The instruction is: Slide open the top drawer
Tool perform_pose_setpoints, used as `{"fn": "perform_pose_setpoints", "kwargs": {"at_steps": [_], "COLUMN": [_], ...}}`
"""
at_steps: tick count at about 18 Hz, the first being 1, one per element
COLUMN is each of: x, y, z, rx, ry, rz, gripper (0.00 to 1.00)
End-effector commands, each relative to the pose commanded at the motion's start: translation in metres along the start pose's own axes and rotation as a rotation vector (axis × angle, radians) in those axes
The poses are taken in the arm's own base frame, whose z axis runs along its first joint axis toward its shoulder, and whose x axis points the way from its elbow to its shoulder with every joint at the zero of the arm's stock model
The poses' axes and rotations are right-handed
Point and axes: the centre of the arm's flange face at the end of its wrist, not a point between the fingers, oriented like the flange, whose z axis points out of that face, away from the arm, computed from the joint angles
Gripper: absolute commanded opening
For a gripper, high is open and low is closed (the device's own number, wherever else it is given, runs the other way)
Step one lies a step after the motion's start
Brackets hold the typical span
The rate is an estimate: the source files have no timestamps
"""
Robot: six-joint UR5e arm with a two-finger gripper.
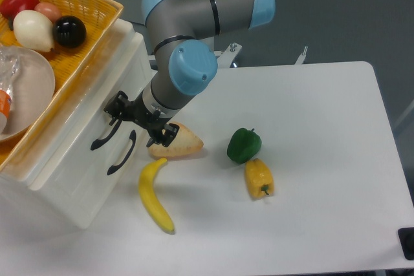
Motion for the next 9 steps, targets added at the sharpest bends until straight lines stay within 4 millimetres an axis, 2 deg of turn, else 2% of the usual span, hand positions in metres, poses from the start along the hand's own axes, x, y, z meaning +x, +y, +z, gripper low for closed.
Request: {"fn": "perform_pose_setpoints", "kwargs": {"at_steps": [9], "x": [-0.0038], "y": [-0.0006], "z": [0.0043], "rx": [-0.008], "ry": [0.003], "rz": [-0.004], "gripper": [1.0]}}
